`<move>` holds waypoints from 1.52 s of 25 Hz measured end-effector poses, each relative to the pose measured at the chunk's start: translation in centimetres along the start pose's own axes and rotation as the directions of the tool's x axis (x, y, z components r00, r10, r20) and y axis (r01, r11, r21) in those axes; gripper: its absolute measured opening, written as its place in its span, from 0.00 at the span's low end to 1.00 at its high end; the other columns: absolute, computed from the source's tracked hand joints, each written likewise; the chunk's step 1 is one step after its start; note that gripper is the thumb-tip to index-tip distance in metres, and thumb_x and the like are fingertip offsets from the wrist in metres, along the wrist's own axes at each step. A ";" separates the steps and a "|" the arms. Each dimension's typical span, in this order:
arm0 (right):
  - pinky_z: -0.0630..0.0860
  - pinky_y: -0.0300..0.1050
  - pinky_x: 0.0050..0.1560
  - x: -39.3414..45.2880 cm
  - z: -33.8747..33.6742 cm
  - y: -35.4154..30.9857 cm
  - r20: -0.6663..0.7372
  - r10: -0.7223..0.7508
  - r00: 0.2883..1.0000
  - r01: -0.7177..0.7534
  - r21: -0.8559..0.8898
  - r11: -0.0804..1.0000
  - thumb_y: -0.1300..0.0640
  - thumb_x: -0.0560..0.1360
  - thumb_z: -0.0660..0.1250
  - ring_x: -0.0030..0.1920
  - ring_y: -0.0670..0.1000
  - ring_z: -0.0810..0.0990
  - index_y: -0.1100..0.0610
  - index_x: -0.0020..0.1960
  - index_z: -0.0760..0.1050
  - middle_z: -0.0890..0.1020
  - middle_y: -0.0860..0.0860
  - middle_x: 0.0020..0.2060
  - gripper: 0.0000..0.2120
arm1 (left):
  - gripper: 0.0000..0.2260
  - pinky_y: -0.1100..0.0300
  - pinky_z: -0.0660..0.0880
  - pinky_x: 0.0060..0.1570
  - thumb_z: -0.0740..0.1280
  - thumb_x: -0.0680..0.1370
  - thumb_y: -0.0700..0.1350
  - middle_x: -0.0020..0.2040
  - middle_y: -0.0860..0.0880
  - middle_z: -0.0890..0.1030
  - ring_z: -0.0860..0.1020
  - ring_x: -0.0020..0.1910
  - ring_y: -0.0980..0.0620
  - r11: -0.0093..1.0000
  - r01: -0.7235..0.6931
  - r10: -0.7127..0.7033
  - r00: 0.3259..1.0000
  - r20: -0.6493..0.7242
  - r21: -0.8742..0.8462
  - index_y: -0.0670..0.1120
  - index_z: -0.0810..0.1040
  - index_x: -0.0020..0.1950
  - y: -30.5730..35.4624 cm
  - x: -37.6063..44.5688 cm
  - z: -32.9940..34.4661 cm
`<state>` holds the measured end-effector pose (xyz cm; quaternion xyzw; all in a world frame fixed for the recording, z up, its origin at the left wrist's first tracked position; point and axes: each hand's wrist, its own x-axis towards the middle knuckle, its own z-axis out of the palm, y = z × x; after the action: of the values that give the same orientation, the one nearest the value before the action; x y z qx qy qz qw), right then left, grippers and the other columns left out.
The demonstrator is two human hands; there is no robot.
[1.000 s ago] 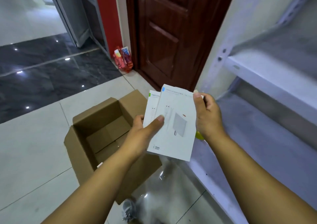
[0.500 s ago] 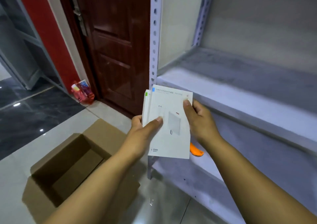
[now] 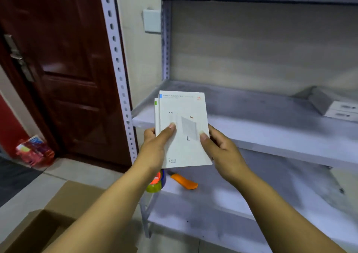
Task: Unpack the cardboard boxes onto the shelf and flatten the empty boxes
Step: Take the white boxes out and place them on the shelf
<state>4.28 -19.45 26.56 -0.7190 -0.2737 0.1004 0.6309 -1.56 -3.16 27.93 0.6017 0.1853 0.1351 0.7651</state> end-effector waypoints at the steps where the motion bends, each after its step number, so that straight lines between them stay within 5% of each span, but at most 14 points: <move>1: 0.75 0.42 0.58 -0.5 -0.7 -0.3 -0.013 -0.009 1.000 0.009 -0.011 1.000 0.43 0.78 0.61 0.61 0.41 0.78 0.43 0.71 0.69 0.80 0.39 0.60 0.21 | 0.19 0.55 0.78 0.42 0.66 0.77 0.52 0.54 0.44 0.80 0.81 0.48 0.47 1.000 0.007 -0.007 1.000 0.017 -0.008 0.43 0.67 0.62 0.2 0.1 0.9; 6: 0.77 0.38 0.48 -3.0 -5.2 -1.0 -0.100 -0.004 0.995 0.000 -0.040 0.999 0.41 0.74 0.58 0.57 0.38 0.78 0.39 0.71 0.66 0.79 0.34 0.59 0.25 | 0.29 0.52 0.78 0.46 0.69 0.70 0.61 0.54 0.44 0.82 0.82 0.49 0.46 1.000 0.015 -0.017 0.990 0.143 0.019 0.43 0.70 0.61 0.0 0.8 5.9; 10: 0.78 0.36 0.43 -4.3 -9.5 -1.3 -0.230 -0.013 0.973 -0.005 -0.078 0.997 0.40 0.77 0.61 0.52 0.39 0.79 0.34 0.64 0.69 0.80 0.33 0.53 0.16 | 0.42 0.41 0.76 0.57 0.67 0.60 0.70 0.54 0.45 0.83 0.83 0.52 0.44 0.996 0.010 -0.034 0.960 0.278 0.086 0.45 0.73 0.65 -0.1 1.0 11.1; 14: 0.76 0.34 0.41 -4.9 -15.2 -1.0 -0.357 -0.021 0.934 -0.016 -0.099 0.995 0.47 0.80 0.58 0.50 0.39 0.80 0.39 0.63 0.72 0.82 0.35 0.51 0.12 | 0.23 0.41 0.76 0.58 0.62 0.72 0.67 0.48 0.49 0.85 0.83 0.49 0.46 0.985 -0.052 -0.010 0.934 0.358 0.164 0.51 0.80 0.53 -0.6 1.0 17.6; 18: 0.77 0.37 0.42 -4.8 -21.0 -0.5 -0.465 -0.017 0.885 -0.041 -0.115 0.993 0.47 0.81 0.57 0.49 0.43 0.81 0.39 0.57 0.74 0.83 0.40 0.48 0.09 | 0.18 0.52 0.78 0.47 0.62 0.76 0.64 0.55 0.49 0.83 0.82 0.50 0.47 0.972 -0.115 0.032 0.929 0.370 0.204 0.53 0.79 0.55 -1.6 1.9 23.6; 22: 0.79 0.43 0.46 -4.5 -26.6 0.5 -0.581 0.026 0.813 -0.107 -0.105 0.989 0.47 0.81 0.57 0.49 0.46 0.80 0.47 0.58 0.75 0.82 0.45 0.48 0.11 | 0.09 0.55 0.79 0.52 0.65 0.79 0.52 0.53 0.51 0.83 0.82 0.49 0.52 0.956 -0.199 0.093 0.904 0.416 0.217 0.51 0.80 0.55 -2.4 2.3 29.0; 26: 0.79 0.57 0.51 -4.0 -30.8 1.8 -0.631 0.074 0.772 -0.214 -0.150 0.965 0.43 0.79 0.60 0.47 0.50 0.80 0.50 0.52 0.74 0.81 0.46 0.45 0.12 | 0.09 0.49 0.78 0.54 0.67 0.78 0.49 0.47 0.50 0.85 0.83 0.47 0.49 0.955 -0.181 0.085 0.927 0.364 0.237 0.46 0.82 0.52 -3.4 3.1 33.1; 32: 0.80 0.58 0.49 -2.1 -35.4 3.0 -0.667 0.093 0.740 -0.321 -0.228 0.919 0.42 0.79 0.60 0.44 0.52 0.81 0.55 0.50 0.76 0.81 0.49 0.42 0.16 | 0.08 0.46 0.79 0.51 0.67 0.78 0.49 0.42 0.48 0.85 0.83 0.43 0.45 0.959 -0.116 0.019 0.937 0.350 0.259 0.46 0.82 0.44 -5.0 6.2 37.7; 38: 0.79 0.57 0.49 0.8 -38.6 4.5 -0.583 0.180 0.792 -0.391 -0.258 0.883 0.42 0.77 0.63 0.44 0.56 0.82 0.60 0.46 0.78 0.84 0.55 0.41 0.21 | 0.15 0.42 0.78 0.51 0.70 0.75 0.53 0.41 0.43 0.85 0.83 0.43 0.42 0.923 -0.148 0.014 0.936 0.352 0.356 0.41 0.83 0.43 -6.0 11.0 41.0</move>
<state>25.01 -52.15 29.44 -0.8553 0.0169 -0.0644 0.5139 26.51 -35.58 29.31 0.7588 0.0462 0.0220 0.6494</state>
